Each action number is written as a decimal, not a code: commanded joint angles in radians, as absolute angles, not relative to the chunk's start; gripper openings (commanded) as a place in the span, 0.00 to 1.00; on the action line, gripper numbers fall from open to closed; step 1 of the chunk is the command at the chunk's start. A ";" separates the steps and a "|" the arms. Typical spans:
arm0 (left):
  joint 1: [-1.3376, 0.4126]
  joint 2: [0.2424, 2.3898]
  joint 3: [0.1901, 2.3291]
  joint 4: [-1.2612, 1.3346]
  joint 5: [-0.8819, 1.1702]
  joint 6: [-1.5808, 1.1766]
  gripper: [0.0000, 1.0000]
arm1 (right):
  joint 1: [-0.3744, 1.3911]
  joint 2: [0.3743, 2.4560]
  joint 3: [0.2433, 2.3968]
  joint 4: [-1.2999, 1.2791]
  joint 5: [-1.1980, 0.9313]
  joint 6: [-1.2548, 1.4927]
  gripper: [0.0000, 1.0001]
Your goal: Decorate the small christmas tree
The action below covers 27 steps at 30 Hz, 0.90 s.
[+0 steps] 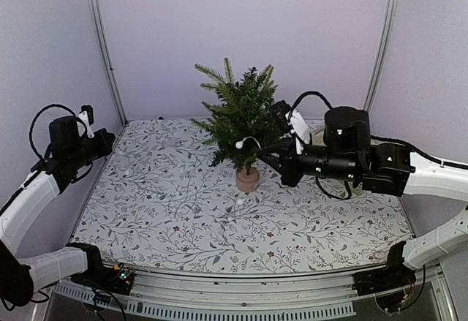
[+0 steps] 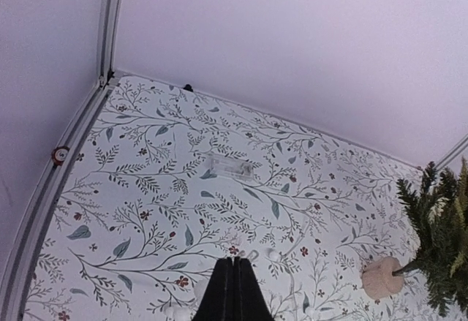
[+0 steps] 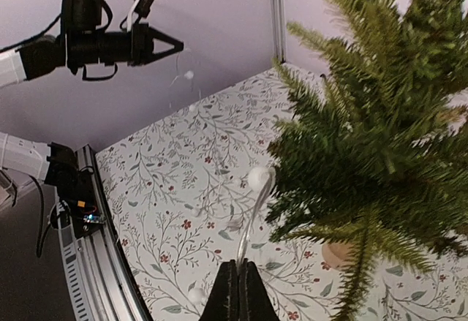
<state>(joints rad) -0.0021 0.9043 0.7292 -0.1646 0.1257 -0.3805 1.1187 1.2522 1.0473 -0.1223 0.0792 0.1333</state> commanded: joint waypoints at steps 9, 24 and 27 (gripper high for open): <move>0.017 0.905 0.624 -0.101 0.302 -0.445 0.45 | 0.875 1.249 1.429 -0.186 -0.258 0.269 0.00; -0.409 0.587 0.534 0.159 0.377 -0.234 0.86 | 0.661 1.431 1.533 0.284 -0.806 0.872 0.00; -0.450 0.579 0.538 0.134 0.384 -0.210 0.85 | 0.657 1.467 1.537 0.333 -0.835 0.924 0.00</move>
